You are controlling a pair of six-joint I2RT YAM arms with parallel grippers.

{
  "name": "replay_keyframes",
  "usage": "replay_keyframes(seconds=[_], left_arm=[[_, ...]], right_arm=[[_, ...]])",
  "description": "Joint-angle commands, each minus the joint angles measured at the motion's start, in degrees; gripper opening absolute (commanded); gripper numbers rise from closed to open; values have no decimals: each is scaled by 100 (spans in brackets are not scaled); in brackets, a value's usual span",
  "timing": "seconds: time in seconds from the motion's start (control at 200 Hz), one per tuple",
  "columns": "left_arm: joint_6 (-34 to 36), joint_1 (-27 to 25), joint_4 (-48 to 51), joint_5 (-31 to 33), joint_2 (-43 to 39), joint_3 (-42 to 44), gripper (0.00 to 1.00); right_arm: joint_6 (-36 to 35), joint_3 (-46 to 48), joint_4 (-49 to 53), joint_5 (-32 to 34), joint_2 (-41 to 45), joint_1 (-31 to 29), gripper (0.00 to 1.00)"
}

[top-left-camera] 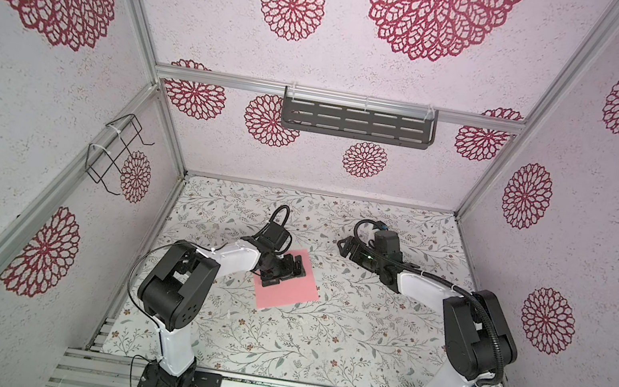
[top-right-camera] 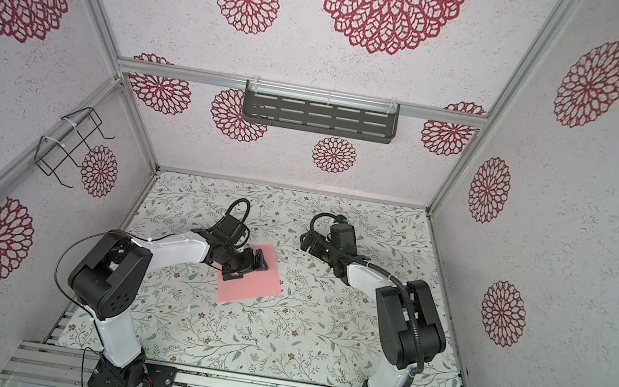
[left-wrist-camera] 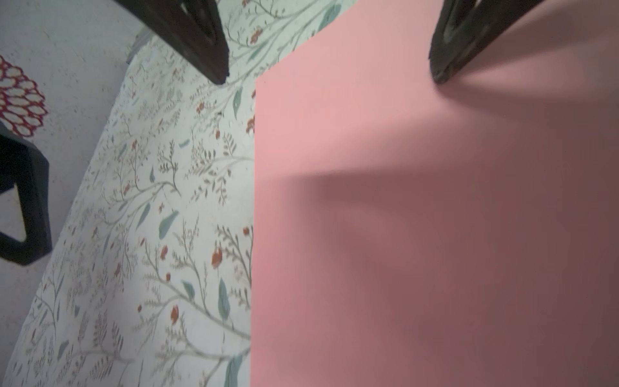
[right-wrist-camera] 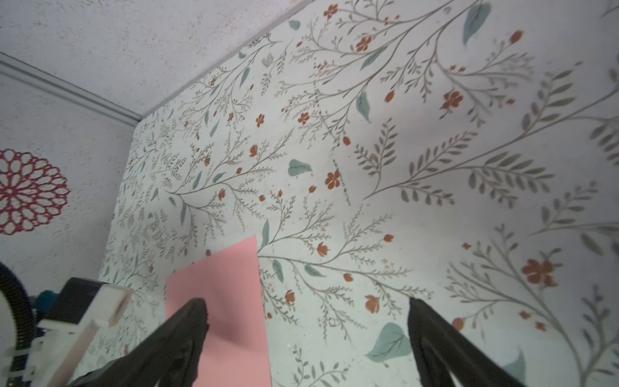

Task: Fold a paper plane with a square sheet of paper (pick it up from the middle)
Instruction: 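Move both grippers toward the pink sheet, left gripper over its near edge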

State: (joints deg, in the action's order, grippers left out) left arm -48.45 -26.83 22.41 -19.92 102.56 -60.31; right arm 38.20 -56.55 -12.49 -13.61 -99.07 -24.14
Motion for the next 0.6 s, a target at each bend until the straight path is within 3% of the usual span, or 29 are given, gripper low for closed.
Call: replay_keyframes(seconds=[0.0, 0.165, 0.405, 0.595], left_arm=[[-148, 150, 239, -52, -519, -101, 96], [-284, 276, 394, 594, -851, 26, 96], [-559, 431, 344, 435, -487, 151, 93], [-656, 442, 305, 487, -265, 202, 92]], right_arm=[[148, -143, 87, -835, -5, -212, 91], [-65, -512, 510, -1032, -360, -610, 76], [-1, -892, 698, -1307, -961, -1025, 53], [-75, -1104, 950, -1315, -1241, -1109, 48]])
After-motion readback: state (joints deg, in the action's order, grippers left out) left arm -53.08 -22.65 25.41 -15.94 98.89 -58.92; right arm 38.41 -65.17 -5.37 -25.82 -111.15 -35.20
